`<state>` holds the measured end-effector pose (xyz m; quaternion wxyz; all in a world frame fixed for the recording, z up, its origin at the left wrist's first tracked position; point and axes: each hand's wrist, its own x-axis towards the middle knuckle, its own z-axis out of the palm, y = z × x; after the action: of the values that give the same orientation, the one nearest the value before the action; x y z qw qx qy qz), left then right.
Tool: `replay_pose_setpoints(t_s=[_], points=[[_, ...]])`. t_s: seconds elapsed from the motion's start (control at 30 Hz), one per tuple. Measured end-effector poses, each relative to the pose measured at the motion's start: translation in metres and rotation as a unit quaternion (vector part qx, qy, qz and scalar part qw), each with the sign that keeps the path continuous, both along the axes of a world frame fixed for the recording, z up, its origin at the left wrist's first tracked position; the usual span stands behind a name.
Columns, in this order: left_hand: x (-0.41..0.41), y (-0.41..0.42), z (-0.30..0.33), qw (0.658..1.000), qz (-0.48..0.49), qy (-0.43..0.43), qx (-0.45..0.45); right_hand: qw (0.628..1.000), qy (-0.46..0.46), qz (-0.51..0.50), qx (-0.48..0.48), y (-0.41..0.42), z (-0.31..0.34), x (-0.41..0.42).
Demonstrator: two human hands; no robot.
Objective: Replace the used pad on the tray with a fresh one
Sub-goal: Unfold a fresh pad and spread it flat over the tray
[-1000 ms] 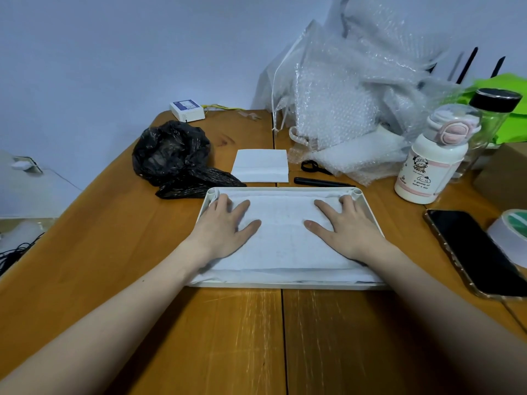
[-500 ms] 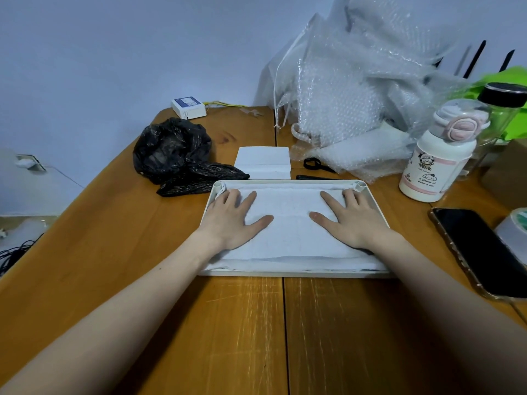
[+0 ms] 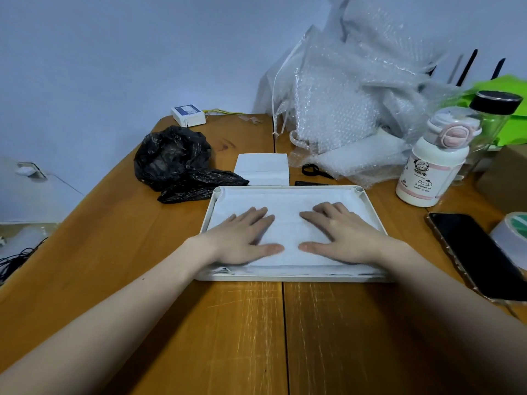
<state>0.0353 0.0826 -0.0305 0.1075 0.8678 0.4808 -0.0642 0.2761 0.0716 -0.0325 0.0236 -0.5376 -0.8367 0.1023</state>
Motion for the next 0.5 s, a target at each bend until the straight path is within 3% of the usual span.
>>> replay_pose_setpoints(t_s=[0.07,0.27,0.5], points=[[0.003,-0.002,0.002,0.998,0.011,0.021,-0.057,0.998,0.002,-0.004,-0.063,-0.004,0.001,0.001],[0.006,-0.002,-0.001,0.996,0.0,0.074,-0.043,0.992,-0.044,0.008,-0.121,-0.009,-0.004,0.0],[0.005,-0.005,-0.004,0.998,-0.013,0.06,-0.01,0.999,-0.018,0.042,-0.028,-0.022,0.001,-0.003]])
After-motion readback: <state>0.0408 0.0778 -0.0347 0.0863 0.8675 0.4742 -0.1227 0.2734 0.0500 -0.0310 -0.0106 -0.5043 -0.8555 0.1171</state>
